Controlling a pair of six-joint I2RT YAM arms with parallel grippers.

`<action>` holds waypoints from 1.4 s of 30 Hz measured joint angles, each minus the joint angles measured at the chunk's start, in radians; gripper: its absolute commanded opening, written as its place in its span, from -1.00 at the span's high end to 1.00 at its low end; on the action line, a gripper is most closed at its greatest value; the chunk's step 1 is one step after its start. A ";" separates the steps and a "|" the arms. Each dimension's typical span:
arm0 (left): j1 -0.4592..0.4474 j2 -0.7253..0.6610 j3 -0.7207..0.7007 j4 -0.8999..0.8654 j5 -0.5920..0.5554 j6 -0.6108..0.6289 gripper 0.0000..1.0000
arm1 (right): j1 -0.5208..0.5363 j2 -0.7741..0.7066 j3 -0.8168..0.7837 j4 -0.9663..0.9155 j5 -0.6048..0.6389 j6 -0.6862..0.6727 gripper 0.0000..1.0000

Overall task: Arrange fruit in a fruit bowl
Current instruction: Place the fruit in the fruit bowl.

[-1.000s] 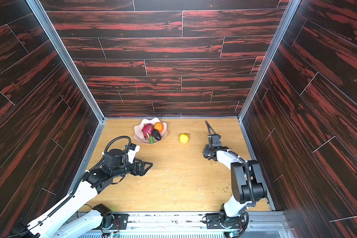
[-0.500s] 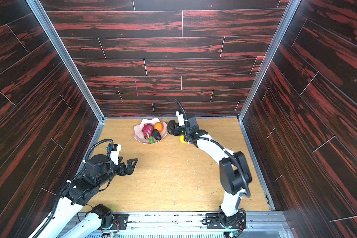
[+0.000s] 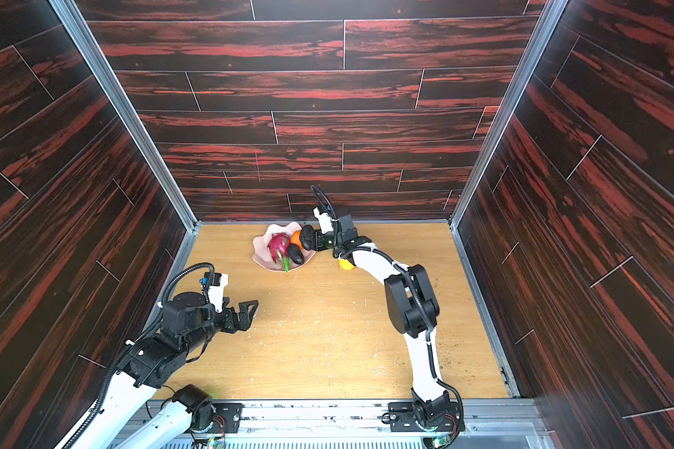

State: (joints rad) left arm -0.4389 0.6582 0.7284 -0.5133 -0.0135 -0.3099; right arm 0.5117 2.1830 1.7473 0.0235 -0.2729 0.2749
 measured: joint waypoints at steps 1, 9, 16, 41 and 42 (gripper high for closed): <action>0.001 0.000 0.000 0.000 0.000 0.000 -0.99 | 0.000 0.011 0.007 0.000 0.002 0.000 0.14; 0.002 0.000 -0.001 0.000 -0.002 0.000 -0.99 | 0.002 0.067 0.026 -0.003 0.035 0.002 0.14; 0.001 0.002 -0.001 0.000 -0.002 0.000 -0.99 | 0.008 0.123 0.093 -0.019 0.059 0.003 0.14; 0.002 -0.009 -0.001 0.000 0.014 0.000 -1.00 | 0.034 0.140 0.114 -0.080 0.121 -0.006 -0.50; 0.002 -0.010 -0.001 0.001 0.016 0.000 -0.99 | 0.034 0.139 0.113 -0.079 0.125 -0.006 -0.53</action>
State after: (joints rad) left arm -0.4374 0.6479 0.7273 -0.5125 0.0025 -0.3096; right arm 0.5457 2.3219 1.8599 -0.0551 -0.1482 0.2691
